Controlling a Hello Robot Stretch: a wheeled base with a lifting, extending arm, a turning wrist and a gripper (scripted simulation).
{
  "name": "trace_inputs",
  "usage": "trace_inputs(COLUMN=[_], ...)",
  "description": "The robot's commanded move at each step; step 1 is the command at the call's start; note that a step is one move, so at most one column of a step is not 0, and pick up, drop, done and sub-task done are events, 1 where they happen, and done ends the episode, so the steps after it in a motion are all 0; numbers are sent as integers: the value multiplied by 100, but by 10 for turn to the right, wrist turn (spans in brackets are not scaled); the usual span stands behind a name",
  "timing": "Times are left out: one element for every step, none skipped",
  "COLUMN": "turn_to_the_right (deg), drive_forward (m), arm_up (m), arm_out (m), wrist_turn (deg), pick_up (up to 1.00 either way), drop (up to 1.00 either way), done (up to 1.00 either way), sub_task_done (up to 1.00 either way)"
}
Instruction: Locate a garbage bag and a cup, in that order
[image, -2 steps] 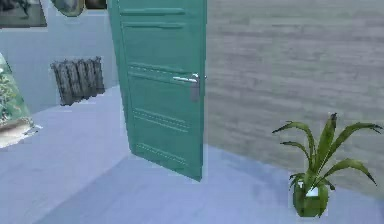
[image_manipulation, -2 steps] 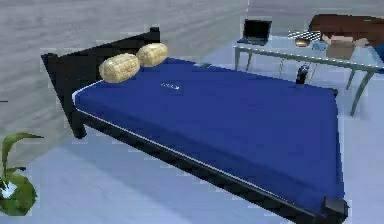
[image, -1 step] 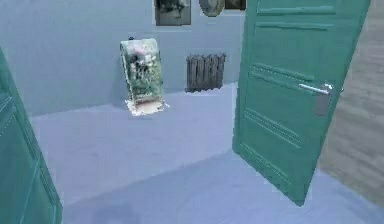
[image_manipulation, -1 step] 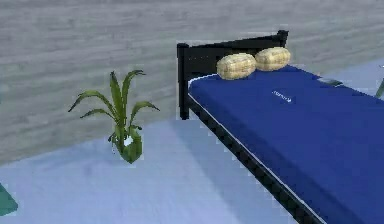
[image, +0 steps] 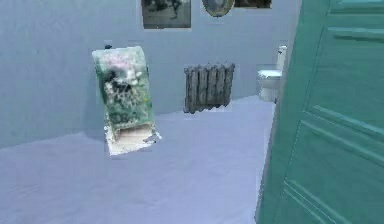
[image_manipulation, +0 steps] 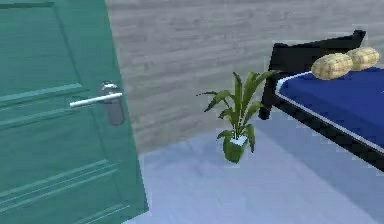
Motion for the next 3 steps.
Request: trace_inputs(turn_to_the_right=[0,0,450], drive_forward=[100,65,0], arm_up=[0,0,0], arm_out=[0,0,0], wrist_turn=[0,0,0], pick_up=[0,0,0], drop=[0,0,0], done=[0,0,0], sub_task_done=[0,0,0])
